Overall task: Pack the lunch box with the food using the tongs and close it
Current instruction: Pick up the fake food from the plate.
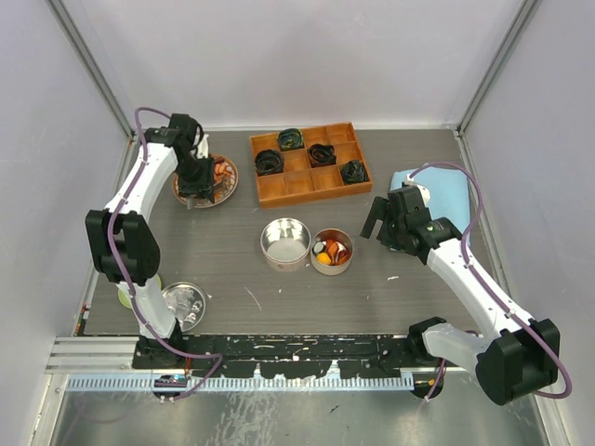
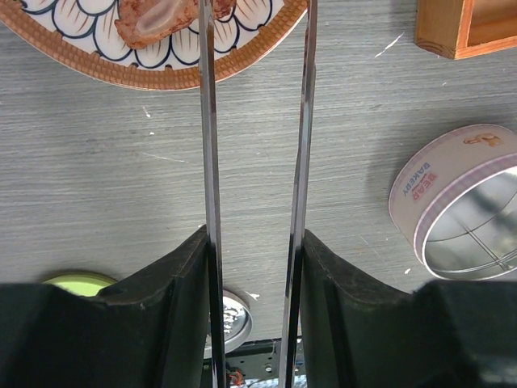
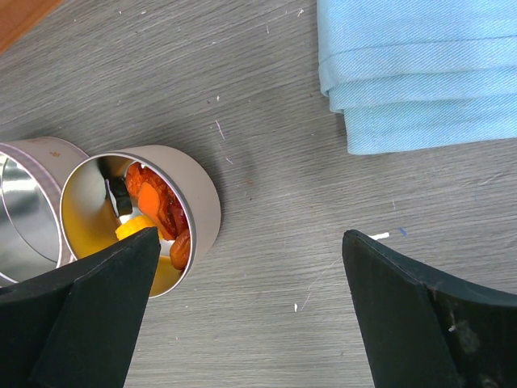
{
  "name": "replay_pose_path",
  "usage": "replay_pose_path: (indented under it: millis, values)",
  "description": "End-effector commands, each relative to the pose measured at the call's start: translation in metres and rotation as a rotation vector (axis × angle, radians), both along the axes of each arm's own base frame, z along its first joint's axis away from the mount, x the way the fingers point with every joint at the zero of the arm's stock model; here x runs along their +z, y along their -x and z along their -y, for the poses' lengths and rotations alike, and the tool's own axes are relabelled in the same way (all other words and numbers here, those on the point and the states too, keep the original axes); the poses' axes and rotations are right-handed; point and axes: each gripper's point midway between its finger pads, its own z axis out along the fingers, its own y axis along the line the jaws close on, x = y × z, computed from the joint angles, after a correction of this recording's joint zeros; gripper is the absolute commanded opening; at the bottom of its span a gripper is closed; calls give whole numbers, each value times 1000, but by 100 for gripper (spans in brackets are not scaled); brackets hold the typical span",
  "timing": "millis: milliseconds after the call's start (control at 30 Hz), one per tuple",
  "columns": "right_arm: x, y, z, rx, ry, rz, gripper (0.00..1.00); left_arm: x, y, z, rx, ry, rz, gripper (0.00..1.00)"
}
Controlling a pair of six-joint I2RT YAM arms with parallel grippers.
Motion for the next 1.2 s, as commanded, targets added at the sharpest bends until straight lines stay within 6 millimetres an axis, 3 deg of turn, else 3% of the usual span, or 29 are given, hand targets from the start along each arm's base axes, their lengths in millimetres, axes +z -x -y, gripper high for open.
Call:
replay_pose_path:
  millis: [0,400,1167]
  values:
    - [14,-12,-2,-5,-17,63,100,8,-15,8,-21,3,50,43]
    - [13,-12,-2,-5,-16,61,100,3,-13,5,-8,-31,35,36]
    - [17,-13,-4,-2,-29,70,100,43,-5,10,15,21,136,31]
